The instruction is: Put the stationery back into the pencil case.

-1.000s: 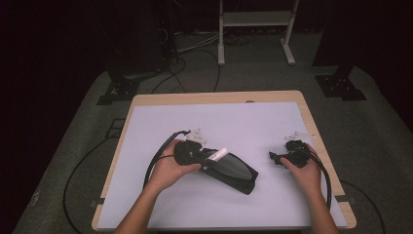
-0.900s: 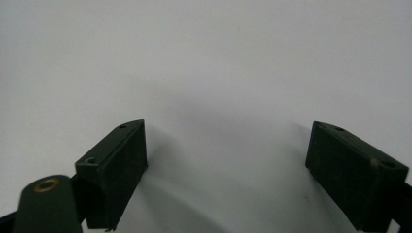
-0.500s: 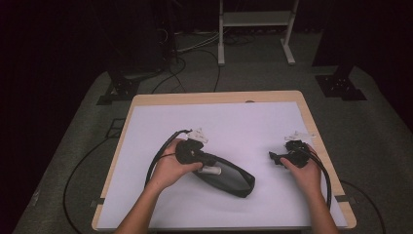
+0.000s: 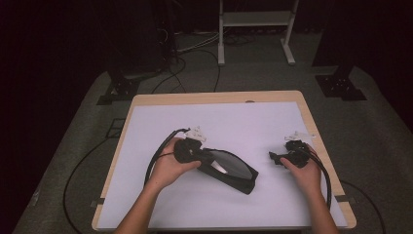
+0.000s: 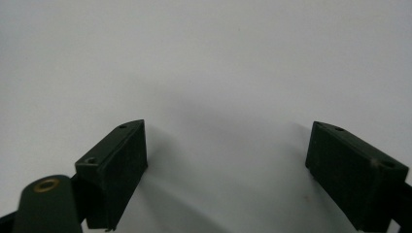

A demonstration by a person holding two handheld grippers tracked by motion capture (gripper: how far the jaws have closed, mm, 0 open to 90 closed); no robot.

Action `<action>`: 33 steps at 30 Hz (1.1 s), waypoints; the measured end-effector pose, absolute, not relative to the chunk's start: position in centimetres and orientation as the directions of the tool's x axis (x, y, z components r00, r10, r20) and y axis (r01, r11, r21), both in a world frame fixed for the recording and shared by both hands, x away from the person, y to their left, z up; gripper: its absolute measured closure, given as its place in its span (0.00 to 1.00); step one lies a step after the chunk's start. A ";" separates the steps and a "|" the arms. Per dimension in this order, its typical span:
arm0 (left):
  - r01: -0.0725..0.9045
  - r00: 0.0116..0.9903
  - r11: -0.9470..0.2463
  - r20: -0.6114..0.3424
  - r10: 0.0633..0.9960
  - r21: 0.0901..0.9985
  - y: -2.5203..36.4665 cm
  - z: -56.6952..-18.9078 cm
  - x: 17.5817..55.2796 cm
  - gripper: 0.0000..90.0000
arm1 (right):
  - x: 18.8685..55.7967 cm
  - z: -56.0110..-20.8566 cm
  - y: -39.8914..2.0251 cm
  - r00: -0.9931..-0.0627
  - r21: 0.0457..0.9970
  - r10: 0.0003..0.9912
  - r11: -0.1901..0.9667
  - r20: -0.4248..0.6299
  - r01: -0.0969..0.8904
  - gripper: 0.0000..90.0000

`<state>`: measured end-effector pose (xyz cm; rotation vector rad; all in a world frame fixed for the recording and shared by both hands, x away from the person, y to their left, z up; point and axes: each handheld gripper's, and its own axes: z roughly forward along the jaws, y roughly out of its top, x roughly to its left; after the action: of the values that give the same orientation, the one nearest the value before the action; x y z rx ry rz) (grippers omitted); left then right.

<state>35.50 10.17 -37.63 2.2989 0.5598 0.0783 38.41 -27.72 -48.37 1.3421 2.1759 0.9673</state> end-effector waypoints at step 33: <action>0.398 0.818 -0.500 -0.051 0.572 0.769 16.3 -36.9 35.4 0.20 | 38.4 -48.4 -27.7 -0.454 0.735 0.891 0.298 0.015 0.609 0.15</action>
<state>35.40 16.30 -36.91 2.1617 0.7094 0.2660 38.38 -27.69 -48.37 1.3420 2.1742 0.9646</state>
